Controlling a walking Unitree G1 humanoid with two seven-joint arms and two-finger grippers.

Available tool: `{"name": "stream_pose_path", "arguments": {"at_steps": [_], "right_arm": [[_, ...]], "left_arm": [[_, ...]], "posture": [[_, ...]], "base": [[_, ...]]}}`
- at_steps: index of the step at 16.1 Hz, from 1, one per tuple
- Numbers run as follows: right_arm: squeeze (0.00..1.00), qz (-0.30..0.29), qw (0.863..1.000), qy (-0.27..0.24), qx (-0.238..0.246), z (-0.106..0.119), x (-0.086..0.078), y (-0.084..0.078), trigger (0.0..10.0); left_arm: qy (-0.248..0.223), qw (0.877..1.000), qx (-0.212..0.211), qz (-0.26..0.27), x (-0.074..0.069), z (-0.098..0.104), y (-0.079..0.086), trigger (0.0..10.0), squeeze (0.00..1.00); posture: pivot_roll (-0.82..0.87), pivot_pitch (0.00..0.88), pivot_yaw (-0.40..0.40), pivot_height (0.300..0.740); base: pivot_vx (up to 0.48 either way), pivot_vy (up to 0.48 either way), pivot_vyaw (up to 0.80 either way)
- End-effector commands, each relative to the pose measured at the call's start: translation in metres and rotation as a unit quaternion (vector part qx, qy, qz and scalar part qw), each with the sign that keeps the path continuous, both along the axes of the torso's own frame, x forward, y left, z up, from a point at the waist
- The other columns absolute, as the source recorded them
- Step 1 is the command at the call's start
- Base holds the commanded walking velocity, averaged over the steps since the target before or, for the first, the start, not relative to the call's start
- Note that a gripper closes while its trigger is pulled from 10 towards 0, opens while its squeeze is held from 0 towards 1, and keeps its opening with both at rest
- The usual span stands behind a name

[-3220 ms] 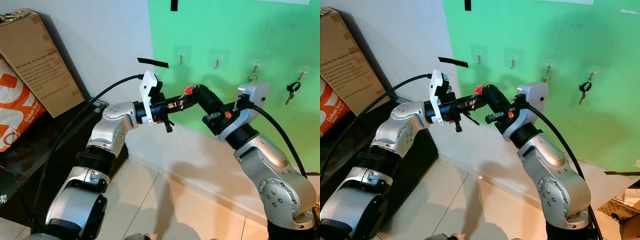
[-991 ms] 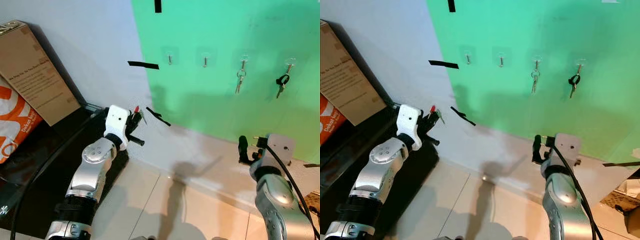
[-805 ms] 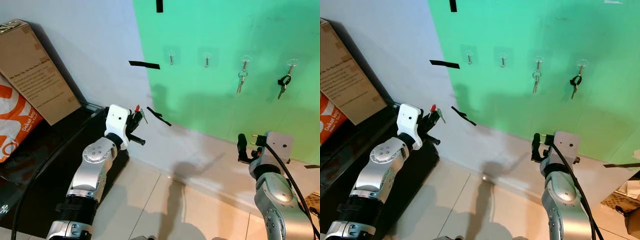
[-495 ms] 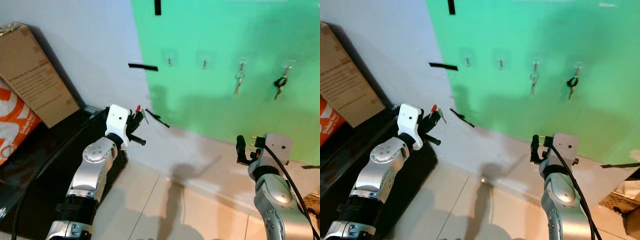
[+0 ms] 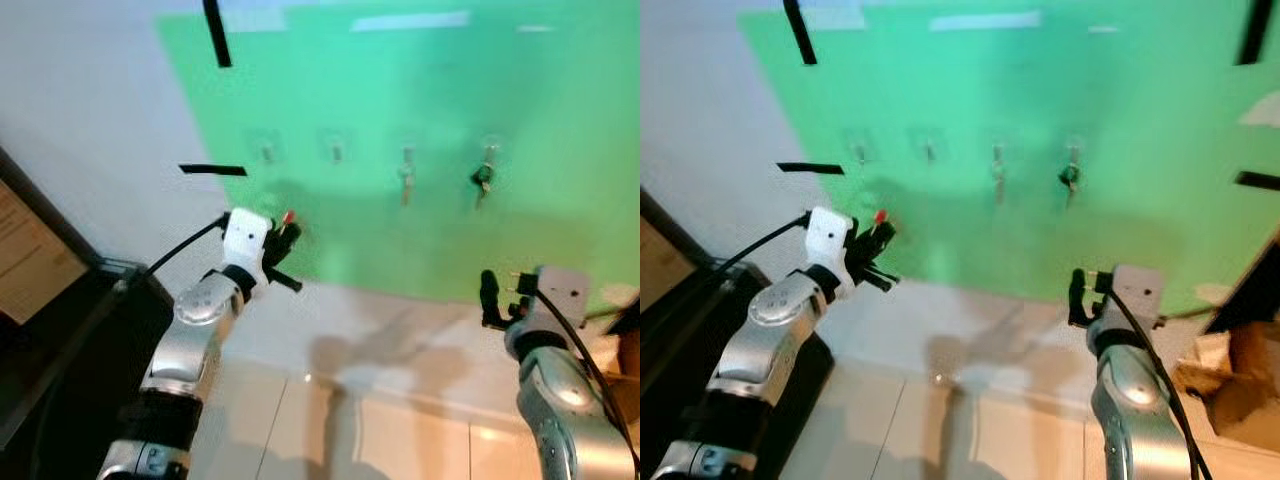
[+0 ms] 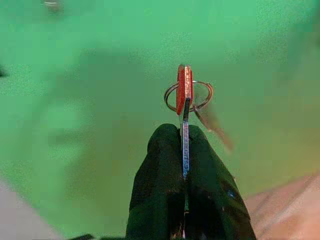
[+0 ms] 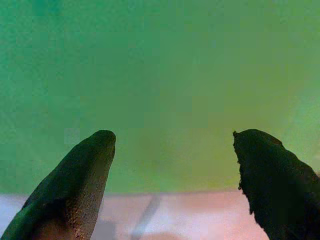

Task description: Hang keys on a hook

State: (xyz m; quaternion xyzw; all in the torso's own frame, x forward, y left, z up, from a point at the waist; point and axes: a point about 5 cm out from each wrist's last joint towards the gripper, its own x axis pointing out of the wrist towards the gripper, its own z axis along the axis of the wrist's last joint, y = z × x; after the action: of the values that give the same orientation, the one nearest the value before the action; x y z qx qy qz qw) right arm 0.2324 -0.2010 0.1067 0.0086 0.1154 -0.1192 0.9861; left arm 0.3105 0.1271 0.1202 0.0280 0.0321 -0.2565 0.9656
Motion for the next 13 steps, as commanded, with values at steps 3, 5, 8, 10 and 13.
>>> {"name": "stream_pose_path", "arguments": {"at_steps": [3,5,8,10,13], "right_arm": [[0.00,0.029,0.999,-0.014,0.011,0.0032,0.0031,0.0130,10.0],[0.00,0.040,0.999,-0.016,0.003,0.0039,0.0039,0.0143,10.0],[0.00,0.046,0.999,-0.017,0.000,0.0038,0.0051,0.0156,10.0],[0.00,0.048,0.999,-0.018,0.000,0.0039,0.0057,0.0158,10.0],[0.00,0.048,0.999,-0.019,0.000,0.0040,0.0064,0.0159,10.0]], "left_arm": [[0.013,1.000,0.007,0.018,-0.0015,-0.0045,0.0120,10.0,0.00],[0.014,1.000,0.010,0.013,-0.0034,-0.0059,0.0114,10.0,0.00],[0.017,1.000,0.017,0.015,-0.0037,-0.0070,0.0136,10.0,0.00],[0.017,1.000,0.017,0.016,-0.0033,-0.0070,0.0137,10.0,0.00],[0.015,1.000,0.018,0.015,-0.0026,-0.0065,0.0133,10.0,0.00]], "posture": [[-0.15,0.000,0.161,0.740],[-0.14,0.000,0.158,0.740],[-0.14,0.000,0.155,0.740],[-0.14,0.000,0.154,0.740],[-0.14,0.000,0.156,0.740]], "base": [[0.300,0.000,0.00],[0.000,0.000,0.00],[0.000,0.000,0.00],[0.000,0.000,0.00],[0.000,0.000,0.00]]}}
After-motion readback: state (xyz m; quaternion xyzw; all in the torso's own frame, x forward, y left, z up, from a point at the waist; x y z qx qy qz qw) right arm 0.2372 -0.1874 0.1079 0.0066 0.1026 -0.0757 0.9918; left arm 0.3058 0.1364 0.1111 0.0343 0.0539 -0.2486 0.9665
